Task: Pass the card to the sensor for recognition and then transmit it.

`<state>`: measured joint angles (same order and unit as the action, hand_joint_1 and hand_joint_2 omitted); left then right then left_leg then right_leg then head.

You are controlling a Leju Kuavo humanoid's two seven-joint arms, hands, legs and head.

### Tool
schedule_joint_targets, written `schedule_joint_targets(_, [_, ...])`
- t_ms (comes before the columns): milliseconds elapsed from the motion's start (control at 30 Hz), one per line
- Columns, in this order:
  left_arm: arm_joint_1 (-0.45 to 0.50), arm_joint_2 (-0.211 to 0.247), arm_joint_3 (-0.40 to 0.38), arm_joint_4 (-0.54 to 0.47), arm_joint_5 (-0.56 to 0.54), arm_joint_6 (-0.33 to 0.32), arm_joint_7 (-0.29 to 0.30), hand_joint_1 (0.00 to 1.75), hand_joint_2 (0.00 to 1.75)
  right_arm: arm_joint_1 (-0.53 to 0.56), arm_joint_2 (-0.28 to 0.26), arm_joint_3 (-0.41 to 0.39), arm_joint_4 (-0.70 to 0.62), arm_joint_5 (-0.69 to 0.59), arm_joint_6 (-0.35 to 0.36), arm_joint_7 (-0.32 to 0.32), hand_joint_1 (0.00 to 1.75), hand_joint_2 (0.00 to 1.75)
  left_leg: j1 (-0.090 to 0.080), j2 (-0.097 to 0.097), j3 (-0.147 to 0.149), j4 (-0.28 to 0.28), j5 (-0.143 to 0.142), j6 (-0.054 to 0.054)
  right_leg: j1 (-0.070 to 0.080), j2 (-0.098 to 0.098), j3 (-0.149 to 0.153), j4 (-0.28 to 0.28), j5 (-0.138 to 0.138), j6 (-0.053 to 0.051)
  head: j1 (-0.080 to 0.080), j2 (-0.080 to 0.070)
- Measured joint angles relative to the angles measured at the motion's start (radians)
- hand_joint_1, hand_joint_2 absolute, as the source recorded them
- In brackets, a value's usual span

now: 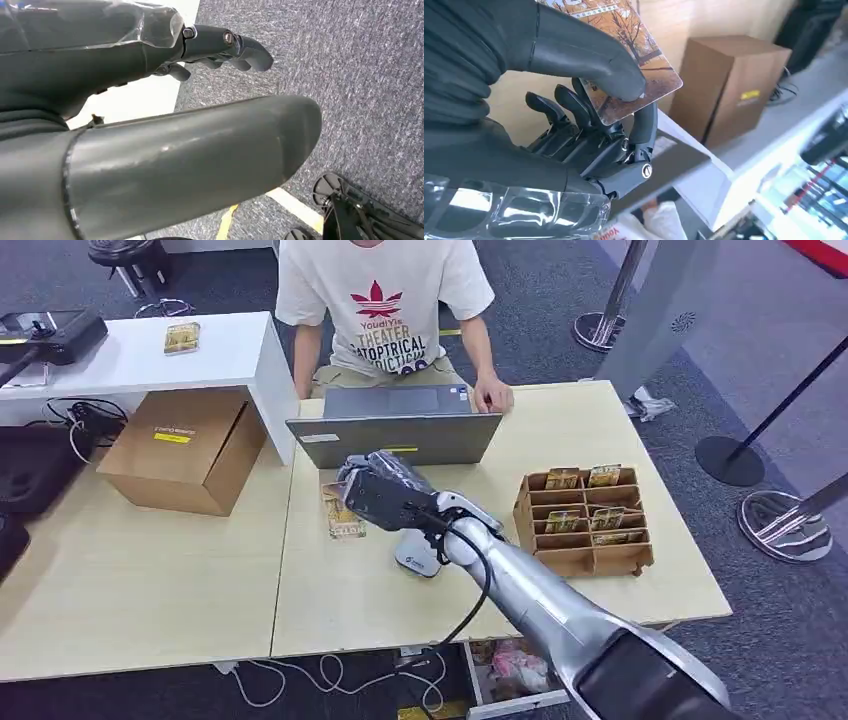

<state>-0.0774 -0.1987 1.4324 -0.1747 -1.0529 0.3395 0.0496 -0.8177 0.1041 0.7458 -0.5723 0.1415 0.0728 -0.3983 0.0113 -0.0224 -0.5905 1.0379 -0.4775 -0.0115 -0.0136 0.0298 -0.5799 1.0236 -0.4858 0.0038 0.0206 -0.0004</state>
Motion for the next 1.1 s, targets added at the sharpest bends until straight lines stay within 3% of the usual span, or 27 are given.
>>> schedule_joint_targets(233, [0.0, -0.004, 0.001, 0.0, 0.004, -0.014, -0.01, 0.0, 0.0, -0.001, 0.0, -0.012, -0.063, 0.07, -0.13, 0.028, 1.75, 1.75, 0.0, 0.0, 0.0, 0.0, 0.0, 0.0, 0.0, 0.0, 0.0, 0.0, 0.0, 0.0, 0.0, 0.0])
schedule_joint_targets(633, [-0.001, -0.005, 0.002, 0.0, -0.014, -0.052, -0.03, 0.0, 0.0, -0.09, 0.0, -0.053, -0.025, 0.253, -0.446, 0.113, 1.75, 1.75, 0.0, 0.0, 0.0, 0.0, 0.0, 0.0, 0.0, 0.0, 0.0, 0.0, 0.0, 0.0, 0.0, 0.0])
schedule_joint_targets(1100, [-0.002, 0.002, 0.002, 0.0, -0.027, -0.051, -0.01, 0.0, 0.0, -0.204, 0.008, -0.128, 0.119, 0.33, -0.555, 0.179, 1.75, 1.75, 0.0, 0.0, 0.0, 0.0, 0.0, 0.0, 0.0, 0.0, 0.0, 0.0, 0.0, 0.0, 0.0, 0.0])
